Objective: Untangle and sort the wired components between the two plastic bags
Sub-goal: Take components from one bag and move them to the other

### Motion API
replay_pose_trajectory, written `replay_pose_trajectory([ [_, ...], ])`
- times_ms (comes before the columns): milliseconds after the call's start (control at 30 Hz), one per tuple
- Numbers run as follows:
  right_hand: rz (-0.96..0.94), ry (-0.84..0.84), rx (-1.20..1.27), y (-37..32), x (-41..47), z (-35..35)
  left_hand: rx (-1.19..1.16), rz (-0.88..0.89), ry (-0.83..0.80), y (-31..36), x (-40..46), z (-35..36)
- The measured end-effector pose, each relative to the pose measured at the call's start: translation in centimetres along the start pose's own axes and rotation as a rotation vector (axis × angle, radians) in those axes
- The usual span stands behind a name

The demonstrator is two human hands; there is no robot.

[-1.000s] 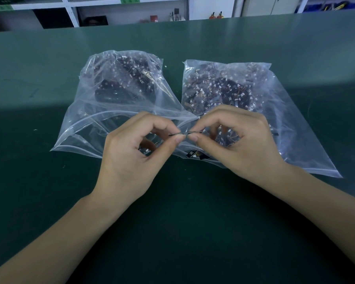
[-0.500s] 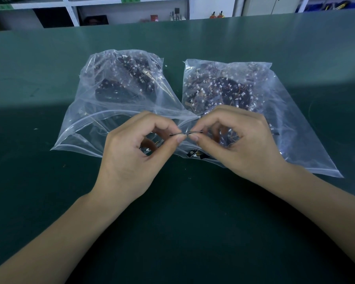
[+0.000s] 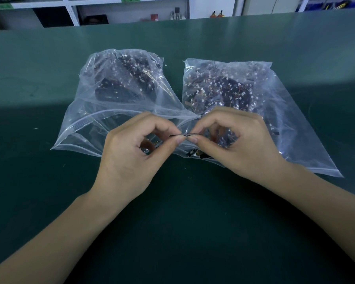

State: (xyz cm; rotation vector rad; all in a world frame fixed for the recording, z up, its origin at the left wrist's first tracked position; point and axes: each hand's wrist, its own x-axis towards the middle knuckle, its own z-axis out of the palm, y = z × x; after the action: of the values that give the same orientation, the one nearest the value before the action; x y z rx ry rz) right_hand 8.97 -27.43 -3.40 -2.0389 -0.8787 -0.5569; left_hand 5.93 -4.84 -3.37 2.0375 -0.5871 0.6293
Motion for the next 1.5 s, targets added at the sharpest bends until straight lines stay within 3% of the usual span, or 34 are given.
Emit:
replay_pose_trajectory([
  [100,-0.002,-0.001,-0.031,0.2,-0.1,0.0,0.010,-0.006,0.035,0.1,0.0,0.1],
  [400,0.027,-0.219,-0.246,1.0,-0.1,-0.3,-0.015,-0.031,0.049,0.0,-0.1,-0.1],
  [633,0.009,-0.101,-0.159,1.2,-0.2,-0.4,0.127,0.094,-0.074,-0.8,-0.2,0.2],
  [1000,0.003,-0.094,-0.170,1.2,-0.3,-0.3,0.297,0.140,-0.059,-1.6,-0.4,0.4],
  [1233,0.012,-0.122,-0.184,0.9,-0.3,-0.1,0.511,0.183,-0.198,-1.4,-0.6,0.8],
  [1400,0.016,-0.138,-0.184,0.9,-0.2,-0.2,0.370,0.045,-0.157,-0.6,-0.4,0.4],
  [1500,0.026,-0.127,-0.194,0.8,-0.2,-0.2,0.401,-0.052,-0.112,-0.5,0.0,-0.5],
])
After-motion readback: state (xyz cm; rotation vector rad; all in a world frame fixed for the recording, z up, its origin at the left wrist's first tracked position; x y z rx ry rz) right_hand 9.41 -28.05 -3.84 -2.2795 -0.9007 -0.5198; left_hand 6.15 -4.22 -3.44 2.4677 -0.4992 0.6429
